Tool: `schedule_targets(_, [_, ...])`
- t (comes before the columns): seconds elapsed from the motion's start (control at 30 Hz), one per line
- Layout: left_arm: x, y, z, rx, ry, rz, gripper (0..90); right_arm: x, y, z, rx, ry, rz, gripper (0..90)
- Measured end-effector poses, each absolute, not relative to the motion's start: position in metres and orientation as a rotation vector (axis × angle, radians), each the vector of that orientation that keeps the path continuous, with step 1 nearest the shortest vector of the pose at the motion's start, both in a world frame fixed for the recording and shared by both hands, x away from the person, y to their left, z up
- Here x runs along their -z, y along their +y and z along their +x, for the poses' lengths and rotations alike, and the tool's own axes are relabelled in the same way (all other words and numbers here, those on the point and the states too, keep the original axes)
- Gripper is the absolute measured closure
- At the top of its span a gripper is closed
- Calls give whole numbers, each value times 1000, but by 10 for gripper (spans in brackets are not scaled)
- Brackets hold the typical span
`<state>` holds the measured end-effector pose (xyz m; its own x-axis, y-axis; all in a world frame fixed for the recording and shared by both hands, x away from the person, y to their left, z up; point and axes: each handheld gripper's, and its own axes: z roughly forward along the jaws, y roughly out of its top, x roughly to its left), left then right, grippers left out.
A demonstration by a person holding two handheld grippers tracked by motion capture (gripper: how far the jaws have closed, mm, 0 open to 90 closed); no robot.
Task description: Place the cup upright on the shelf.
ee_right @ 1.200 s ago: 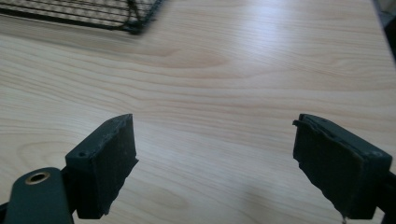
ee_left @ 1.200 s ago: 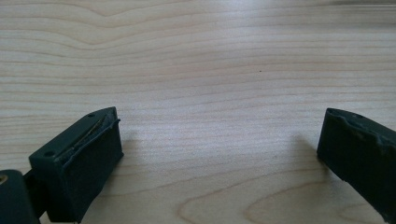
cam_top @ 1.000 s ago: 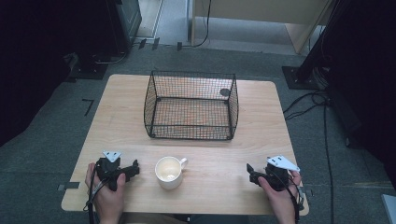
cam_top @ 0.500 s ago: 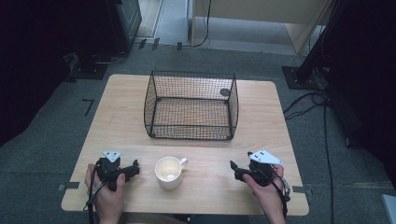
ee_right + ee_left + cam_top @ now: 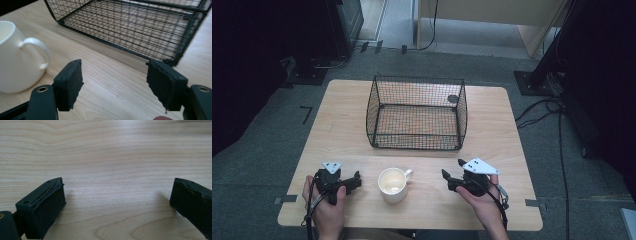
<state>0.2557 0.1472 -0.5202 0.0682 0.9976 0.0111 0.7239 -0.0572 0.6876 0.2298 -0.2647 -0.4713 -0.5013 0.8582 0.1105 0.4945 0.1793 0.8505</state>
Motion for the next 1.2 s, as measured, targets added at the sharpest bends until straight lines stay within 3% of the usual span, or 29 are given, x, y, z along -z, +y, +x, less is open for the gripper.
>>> schedule_targets(0.37, [520,147,256,-690,1702,1841,0,472,-243,233,-1358,2177,1218,343])
schedule_targets(0.67, [520,147,256,-689,1699,1845,0,481,-216,236,-1339,2273,1145,270])
schedule_targets(1.03, [520,147,256,-687,1696,1849,0,489,-192,247,-1421,2340,1030,461])
schedule_targets(1.2, [520,146,256,-685,1694,1850,0,493,-185,251,-1386,2363,1002,507])
